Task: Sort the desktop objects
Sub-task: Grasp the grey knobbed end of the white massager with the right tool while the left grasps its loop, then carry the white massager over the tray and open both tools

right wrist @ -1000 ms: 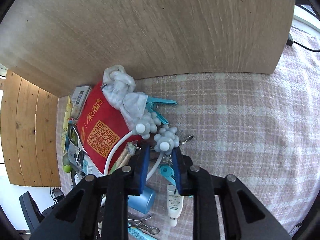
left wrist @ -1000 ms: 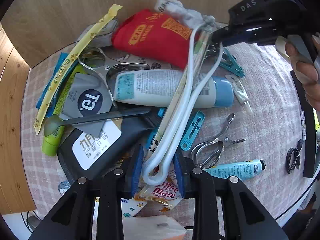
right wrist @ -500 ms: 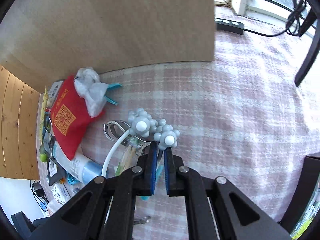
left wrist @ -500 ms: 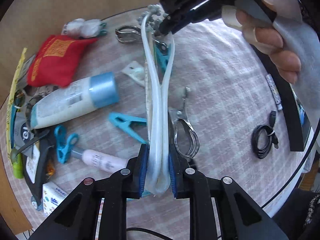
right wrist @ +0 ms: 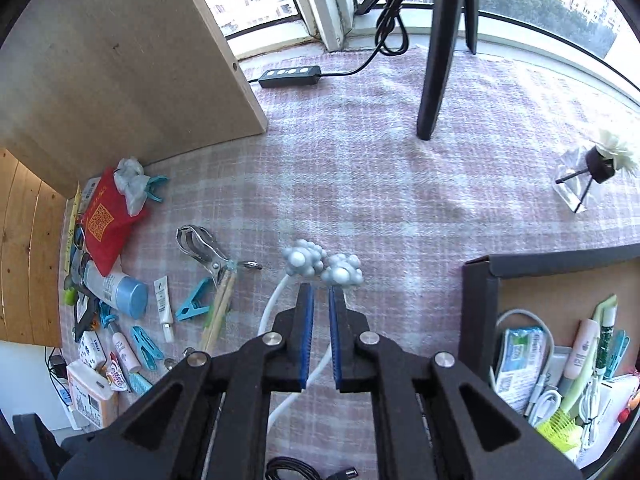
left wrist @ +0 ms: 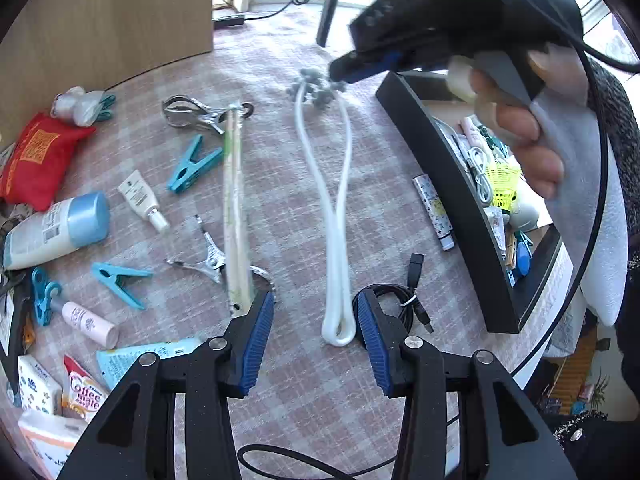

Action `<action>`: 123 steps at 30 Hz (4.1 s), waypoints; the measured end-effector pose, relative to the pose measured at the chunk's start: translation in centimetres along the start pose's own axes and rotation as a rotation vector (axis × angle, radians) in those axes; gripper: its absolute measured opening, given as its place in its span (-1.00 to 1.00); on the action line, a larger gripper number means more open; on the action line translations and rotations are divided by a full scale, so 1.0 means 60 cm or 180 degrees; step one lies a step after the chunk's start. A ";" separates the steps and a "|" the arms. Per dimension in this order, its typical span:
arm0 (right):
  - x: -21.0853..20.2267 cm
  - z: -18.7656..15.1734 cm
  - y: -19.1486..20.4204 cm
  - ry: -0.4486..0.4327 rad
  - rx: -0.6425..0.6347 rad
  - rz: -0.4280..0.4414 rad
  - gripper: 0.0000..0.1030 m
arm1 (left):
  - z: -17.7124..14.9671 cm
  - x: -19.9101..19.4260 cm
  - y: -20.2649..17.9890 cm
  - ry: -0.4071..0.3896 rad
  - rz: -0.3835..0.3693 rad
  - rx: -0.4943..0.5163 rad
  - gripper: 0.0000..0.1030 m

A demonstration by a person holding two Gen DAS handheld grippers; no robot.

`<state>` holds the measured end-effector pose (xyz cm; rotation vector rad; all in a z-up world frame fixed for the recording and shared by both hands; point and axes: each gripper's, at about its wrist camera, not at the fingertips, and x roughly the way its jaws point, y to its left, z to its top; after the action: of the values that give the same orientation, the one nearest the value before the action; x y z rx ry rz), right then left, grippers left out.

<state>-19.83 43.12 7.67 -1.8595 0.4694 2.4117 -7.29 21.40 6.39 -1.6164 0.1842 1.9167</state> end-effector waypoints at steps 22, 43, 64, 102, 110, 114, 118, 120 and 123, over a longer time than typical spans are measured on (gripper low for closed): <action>0.022 -0.083 0.041 0.0214 0.0043 0.0484 -0.48 | 0.006 0.001 0.084 -0.0143 0.0307 -0.0412 -0.37; 0.069 -0.068 -0.057 0.0176 0.0644 0.0626 -0.56 | 0.111 0.105 -0.008 0.0100 0.0033 -0.0090 -0.54; 0.062 -0.095 -0.040 0.0050 0.0459 0.0631 -0.78 | 0.090 0.110 -0.029 -0.0076 0.0120 -0.0182 -0.53; -0.236 -0.200 -0.391 -0.0644 0.0770 0.0206 -0.56 | 0.095 0.041 -0.397 -0.0532 -0.0126 0.0271 -0.74; -0.228 -0.217 -0.366 -0.0566 0.0449 0.0289 -0.40 | 0.061 0.010 -0.358 -0.0605 0.0102 0.0057 -0.74; -0.209 -0.228 -0.333 -0.0539 0.0344 0.0384 -0.40 | 0.041 -0.003 -0.308 -0.0614 0.0172 -0.0084 -0.74; -0.184 -0.233 -0.289 -0.0471 0.0258 0.0407 -0.39 | 0.010 -0.020 -0.248 -0.0623 0.0329 -0.0102 -0.74; -0.171 -0.232 -0.266 -0.0398 0.0259 0.0490 -0.39 | -0.008 -0.029 -0.206 -0.0590 0.0357 -0.0192 -0.74; -0.156 -0.228 -0.221 -0.0370 0.0235 0.0515 -0.39 | -0.033 -0.044 -0.133 -0.0565 0.0419 -0.0373 -0.74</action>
<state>-1.47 53.26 10.81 -1.7021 0.7147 2.5474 -1.22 25.88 10.59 -1.5305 0.1089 2.1964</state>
